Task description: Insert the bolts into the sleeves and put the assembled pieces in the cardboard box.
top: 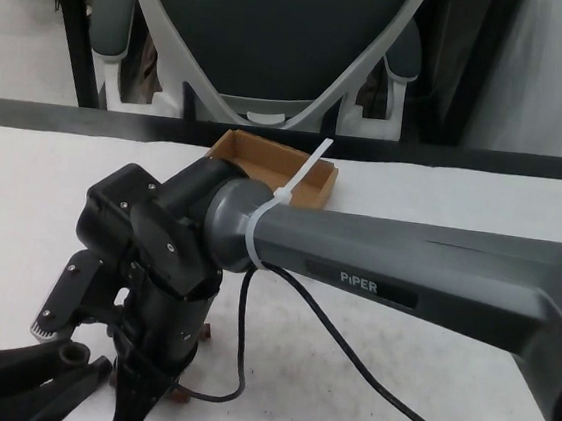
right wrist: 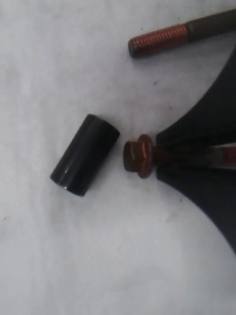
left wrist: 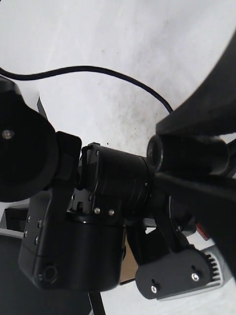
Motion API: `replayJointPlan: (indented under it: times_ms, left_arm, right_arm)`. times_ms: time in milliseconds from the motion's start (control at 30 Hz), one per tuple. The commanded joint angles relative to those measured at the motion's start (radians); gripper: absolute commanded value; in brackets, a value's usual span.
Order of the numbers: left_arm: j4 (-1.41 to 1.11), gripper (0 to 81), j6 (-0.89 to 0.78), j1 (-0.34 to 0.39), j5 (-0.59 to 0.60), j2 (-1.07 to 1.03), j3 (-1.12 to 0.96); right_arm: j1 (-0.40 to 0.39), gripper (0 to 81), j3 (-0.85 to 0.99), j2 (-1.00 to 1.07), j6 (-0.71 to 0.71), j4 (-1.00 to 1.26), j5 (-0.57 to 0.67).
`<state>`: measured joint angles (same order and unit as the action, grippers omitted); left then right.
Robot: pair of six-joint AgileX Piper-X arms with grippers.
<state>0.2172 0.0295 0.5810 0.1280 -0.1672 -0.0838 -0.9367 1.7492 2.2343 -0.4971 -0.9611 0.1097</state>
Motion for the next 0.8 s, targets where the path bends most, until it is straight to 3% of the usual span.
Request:
replayJointPlan:
  times_ms: [0, 167, 300, 467, 767]
  left_arm:
    - [-0.013, 0.8, -0.007, -0.001, 0.001, 0.011, -0.003]
    - [-0.013, 0.8, 0.021, -0.001, 0.001, 0.011, 0.001]
    - [-0.049, 0.8, 0.023, -0.001, 0.024, 0.011, 0.037]
    - [-0.157, 0.8, 0.034, -0.001, 0.082, 0.011, 0.084]
    - [-0.217, 0.8, 0.077, -0.001, 0.154, 0.011, 0.084]
  right_arm:
    - [0.001, 0.2, -0.001, 0.018, 0.001, -0.001, 0.008]
    - [0.001, 0.2, -0.001, -0.005, 0.029, 0.041, 0.017]
    - [0.001, 0.2, -0.001, -0.051, 0.029, 0.060, 0.129]
    - [0.006, 0.2, -0.018, -0.111, 0.033, 0.068, 0.130]
    - [0.052, 0.2, -0.289, -0.321, 0.093, 0.252, 0.115]
